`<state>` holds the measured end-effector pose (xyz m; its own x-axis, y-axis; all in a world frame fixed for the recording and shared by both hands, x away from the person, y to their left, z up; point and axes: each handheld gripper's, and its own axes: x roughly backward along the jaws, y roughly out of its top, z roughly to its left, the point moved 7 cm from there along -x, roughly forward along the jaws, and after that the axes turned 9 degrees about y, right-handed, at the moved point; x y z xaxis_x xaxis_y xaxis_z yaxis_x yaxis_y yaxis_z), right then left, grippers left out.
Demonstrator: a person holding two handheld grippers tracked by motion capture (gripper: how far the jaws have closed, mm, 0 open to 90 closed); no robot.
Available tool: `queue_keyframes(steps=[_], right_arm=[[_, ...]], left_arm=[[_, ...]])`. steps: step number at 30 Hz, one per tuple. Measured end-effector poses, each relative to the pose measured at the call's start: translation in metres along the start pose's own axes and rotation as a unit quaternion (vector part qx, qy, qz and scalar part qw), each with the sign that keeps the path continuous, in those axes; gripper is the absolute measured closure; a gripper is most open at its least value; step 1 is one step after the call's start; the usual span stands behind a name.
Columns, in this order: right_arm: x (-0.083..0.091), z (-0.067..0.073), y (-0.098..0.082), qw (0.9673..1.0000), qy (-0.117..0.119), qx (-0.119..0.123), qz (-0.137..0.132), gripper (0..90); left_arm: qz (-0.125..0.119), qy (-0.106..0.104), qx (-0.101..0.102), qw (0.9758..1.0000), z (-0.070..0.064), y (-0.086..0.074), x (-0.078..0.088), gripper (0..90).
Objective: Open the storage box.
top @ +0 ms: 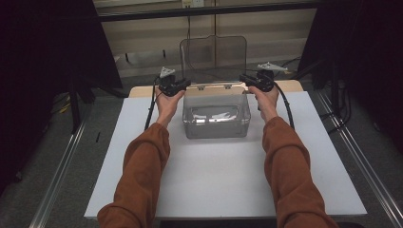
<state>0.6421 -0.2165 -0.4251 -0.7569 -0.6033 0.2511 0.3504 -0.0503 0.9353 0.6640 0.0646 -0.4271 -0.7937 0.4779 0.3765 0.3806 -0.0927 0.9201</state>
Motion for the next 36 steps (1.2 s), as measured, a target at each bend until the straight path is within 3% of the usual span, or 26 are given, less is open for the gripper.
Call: queue_keyframes(steps=[4,12,15,18,20,27,29,31,36], right_arm=[[-0.0023,-0.0004,0.0012,0.9998,-0.006,-0.014,0.011,76.4],[-0.0036,-0.0015,0.0019,0.9988,-0.009,-0.041,0.026,76.3],[-0.0042,-0.0017,0.0024,0.9981,-0.011,-0.05,0.033,76.2],[-0.0048,-0.002,0.0019,0.9979,-0.013,-0.053,0.036,75.3],[-0.0054,-0.0009,0.0015,0.9982,-0.027,-0.027,0.046,73.7],[-0.0071,-0.0038,-0.001,0.9969,-0.024,-0.062,0.042,74.1],[-0.0073,-0.0047,-0.0016,0.9969,-0.023,-0.062,0.042,73.7],[-0.0078,-0.0037,-0.0019,0.9976,-0.029,-0.044,0.045,72.5],[-0.0083,-0.0043,-0.0027,0.9968,-0.026,-0.063,0.042,72.5]], left_arm=[[0.016,-0.002,0.014,0.9998,0.0009,0.0011,-0.0009,70.8],[0.04,-0.003,0.007,0.9992,0.0018,0.0032,-0.0025,69.8],[0.039,-0.008,0.015,0.9991,0.0023,0.0025,-0.0037,69.1],[0.042,-0.006,0.004,0.9991,0.0014,0.0014,-0.0063,65.4],[0.047,-0.009,0.013,0.9988,0.002,0.0016,-0.0075,64.1],[0.055,-0.008,0.025,0.9982,0.0025,0.0009,-0.0083,63.3],[0.058,-0.005,0.023,0.998,0.0027,0.0007,-0.0085,62.9],[0.06,-0.004,0.029,0.9978,0.0026,0.0006,-0.0087,62.8],[0.063,0.0,0.03,0.9976,0.002,0.0008,-0.009,62.3]])
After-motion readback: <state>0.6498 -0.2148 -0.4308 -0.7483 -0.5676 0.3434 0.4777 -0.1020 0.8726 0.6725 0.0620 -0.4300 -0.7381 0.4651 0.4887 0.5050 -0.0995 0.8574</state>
